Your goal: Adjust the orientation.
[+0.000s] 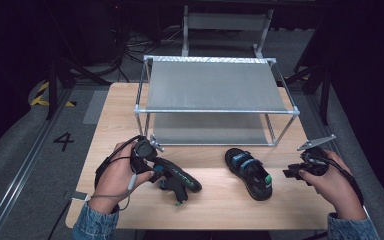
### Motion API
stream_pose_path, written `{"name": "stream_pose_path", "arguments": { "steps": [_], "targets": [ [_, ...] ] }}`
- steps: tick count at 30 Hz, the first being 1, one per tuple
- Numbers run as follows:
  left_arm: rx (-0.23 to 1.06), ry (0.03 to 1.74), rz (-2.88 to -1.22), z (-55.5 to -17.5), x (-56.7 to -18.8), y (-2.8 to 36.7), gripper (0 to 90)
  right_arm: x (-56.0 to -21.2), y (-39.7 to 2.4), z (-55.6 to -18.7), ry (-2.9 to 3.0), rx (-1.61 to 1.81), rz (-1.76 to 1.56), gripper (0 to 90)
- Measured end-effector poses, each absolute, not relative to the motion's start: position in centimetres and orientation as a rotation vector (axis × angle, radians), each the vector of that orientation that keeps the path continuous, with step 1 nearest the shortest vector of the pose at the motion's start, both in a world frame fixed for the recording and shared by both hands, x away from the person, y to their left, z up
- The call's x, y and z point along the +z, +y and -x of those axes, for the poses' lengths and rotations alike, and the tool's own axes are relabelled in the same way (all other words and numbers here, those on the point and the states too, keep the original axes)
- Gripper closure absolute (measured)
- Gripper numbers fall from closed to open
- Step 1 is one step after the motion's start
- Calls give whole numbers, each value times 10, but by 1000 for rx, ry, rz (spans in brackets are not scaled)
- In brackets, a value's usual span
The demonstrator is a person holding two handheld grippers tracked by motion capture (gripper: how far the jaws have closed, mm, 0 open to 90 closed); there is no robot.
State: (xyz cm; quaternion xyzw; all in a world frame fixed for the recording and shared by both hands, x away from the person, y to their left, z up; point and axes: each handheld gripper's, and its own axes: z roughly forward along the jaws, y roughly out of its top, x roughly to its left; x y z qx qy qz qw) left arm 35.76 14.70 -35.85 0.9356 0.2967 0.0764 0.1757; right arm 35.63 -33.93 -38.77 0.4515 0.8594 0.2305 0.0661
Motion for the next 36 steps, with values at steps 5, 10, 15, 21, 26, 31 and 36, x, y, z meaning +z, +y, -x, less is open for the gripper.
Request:
{"name": "stream_pose_path", "arguments": {
  "steps": [5, 10, 15, 21, 26, 31, 36],
  "targets": [
    [187, 817, -2648, -354, -360, 145, 298, -387, -341, -356, 2586, 687, -1366, 663],
    [192, 787, -2643, -353, -357, 142, 308, -384, -338, -353, 2585, 692, -1349, 662],
    [196, 742, -2615, -350, -353, 135, 392, -384, -340, -352, 2580, 690, -1362, 661],
    [165, 707, -2589, -349, -354, 124, 560, -385, -340, -352, 2582, 688, -1358, 659],
    [152, 708, -2556, -348, -362, 115, 755, -386, -340, -352, 2582, 687, -1356, 658],
    [151, 696, -2572, -352, -368, 111, 899, -386, -341, -352, 2581, 684, -1357, 657],
    [126, 678, -2580, -354, -375, 106, 900, -387, -341, -353, 2579, 680, -1361, 656]
  ]
}}
